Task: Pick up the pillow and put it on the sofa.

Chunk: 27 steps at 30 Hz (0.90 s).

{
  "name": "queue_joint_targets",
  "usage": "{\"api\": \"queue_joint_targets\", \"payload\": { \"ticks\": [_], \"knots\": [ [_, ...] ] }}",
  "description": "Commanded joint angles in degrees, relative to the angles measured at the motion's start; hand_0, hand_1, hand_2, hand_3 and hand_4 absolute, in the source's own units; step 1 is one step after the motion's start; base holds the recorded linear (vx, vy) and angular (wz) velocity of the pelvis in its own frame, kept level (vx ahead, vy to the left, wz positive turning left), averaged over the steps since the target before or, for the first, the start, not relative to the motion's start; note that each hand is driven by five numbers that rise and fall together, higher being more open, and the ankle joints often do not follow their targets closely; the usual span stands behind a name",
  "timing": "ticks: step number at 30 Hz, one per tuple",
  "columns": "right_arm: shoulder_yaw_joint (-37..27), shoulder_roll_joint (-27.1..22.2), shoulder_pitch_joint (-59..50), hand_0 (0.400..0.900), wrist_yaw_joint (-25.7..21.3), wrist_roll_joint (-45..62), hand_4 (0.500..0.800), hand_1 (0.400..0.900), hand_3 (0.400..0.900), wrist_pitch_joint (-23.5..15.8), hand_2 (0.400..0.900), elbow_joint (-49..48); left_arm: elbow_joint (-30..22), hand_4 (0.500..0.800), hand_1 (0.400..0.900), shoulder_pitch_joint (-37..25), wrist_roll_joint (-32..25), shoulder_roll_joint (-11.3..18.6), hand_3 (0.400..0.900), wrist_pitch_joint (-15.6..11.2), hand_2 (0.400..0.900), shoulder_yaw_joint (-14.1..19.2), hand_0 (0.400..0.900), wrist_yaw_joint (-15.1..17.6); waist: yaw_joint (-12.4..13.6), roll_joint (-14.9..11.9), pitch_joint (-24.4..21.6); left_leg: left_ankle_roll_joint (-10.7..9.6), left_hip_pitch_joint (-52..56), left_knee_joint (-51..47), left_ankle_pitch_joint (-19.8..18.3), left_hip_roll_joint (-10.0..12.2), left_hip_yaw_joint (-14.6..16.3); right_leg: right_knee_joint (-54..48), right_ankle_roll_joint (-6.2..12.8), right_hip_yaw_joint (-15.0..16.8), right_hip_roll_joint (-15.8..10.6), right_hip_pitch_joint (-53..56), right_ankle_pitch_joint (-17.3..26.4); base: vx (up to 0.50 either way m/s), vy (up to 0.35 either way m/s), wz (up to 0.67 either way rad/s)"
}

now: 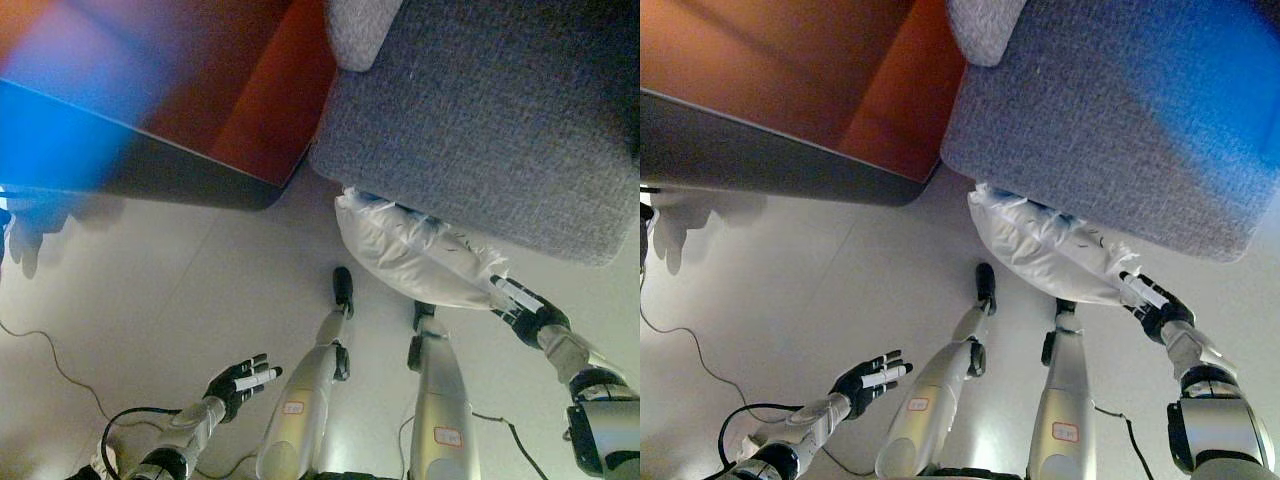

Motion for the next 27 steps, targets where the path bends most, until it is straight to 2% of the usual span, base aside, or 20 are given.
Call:
{"api": "queue_joint_targets", "payload": {
  "ticks": [1,5,14,15,16,19,27],
  "knots": [
    [2.23,-4.63,-0.35,0.900,1.85,1.66,0.800,0.900,0.900,-0.45,0.900,-0.53,0.77,0.800,0.900,1.95,-2.01,0.84,0.900,0.41,0.900,-1.04,0.900,1.38,-0.36,1.82,1.47,-3.87,-2.12,10.97,-11.64,-3.16,0.52,-6.08,-1.52,-2.41,3.11,0.31,1.97,-0.05,0.034,0.02],
    [3.69,-3.62,-2.15,0.900,3.57,2.44,0.800,0.900,0.900,-1.43,0.900,-1.38,-0.31,0.800,0.900,1.66,-2.55,0.20,0.900,0.48,0.900,-1.43,0.900,2.31,0.00,2.49,1.47,-3.94,-3.51,10.60,-11.07,-3.19,0.63,-5.78,-1.60,-2.09,3.35,-1.37,2.10,-0.04,0.033,0.03],
    [4.95,-4.39,-8.40,0.900,3.29,5.19,0.800,0.900,0.900,-1.74,0.900,-3.08,-2.12,0.800,0.900,1.67,-4.88,-1.98,0.900,-0.36,0.900,-3.50,0.900,3.53,0.41,4.64,1.47,-4.42,-5.48,10.57,-10.26,-3.48,0.04,-4.47,-1.76,-1.21,3.37,-4.11,1.72,-0.02,0.030,0.03],
    [5.01,-4.51,-9.01,0.841,3.73,5.13,0.765,0.841,0.841,-1.95,0.841,-3.43,-2.41,0.800,0.900,1.83,-4.91,-2.14,0.900,-0.50,0.900,-3.59,0.900,3.62,0.48,4.85,1.47,-4.54,-5.76,10.67,-10.19,-3.50,-0.06,-4.32,-1.76,-1.16,3.33,-4.44,1.70,0.00,0.000,0.00],
    [5.17,-4.59,-9.47,0.400,4.53,5.09,0.500,0.400,0.400,-2.20,0.400,-3.62,-2.32,0.800,0.900,1.93,-4.99,-2.25,0.900,-0.80,0.900,-3.66,0.900,3.52,0.44,4.94,1.47,-4.60,-5.86,10.65,-10.14,-3.45,-0.07,-4.29,-1.78,-1.07,3.38,-4.60,1.73,0.00,0.000,0.00],
    [5.73,-4.69,-10.76,0.400,3.82,5.05,0.500,0.400,0.400,-3.56,0.400,-4.56,-2.87,0.800,0.900,2.27,-5.04,-3.03,0.900,-1.00,0.900,-4.19,0.900,4.34,0.55,5.15,1.47,-4.76,-5.83,10.39,-10.08,-3.30,0.03,-4.35,-1.85,-1.09,3.45,-4.70,1.67,0.00,0.000,0.00],
    [4.95,-5.09,-11.89,0.400,3.50,5.93,0.500,0.400,0.400,-3.10,0.400,-4.67,-1.82,0.800,0.900,3.38,-5.34,-4.05,0.900,-3.36,0.900,-4.43,0.900,4.04,0.60,4.90,1.47,-5.05,-5.05,9.49,-9.79,-2.88,0.23,-4.73,-1.93,-1.37,3.72,-3.92,1.58,0.00,0.002,-0.03]
  ]
}}
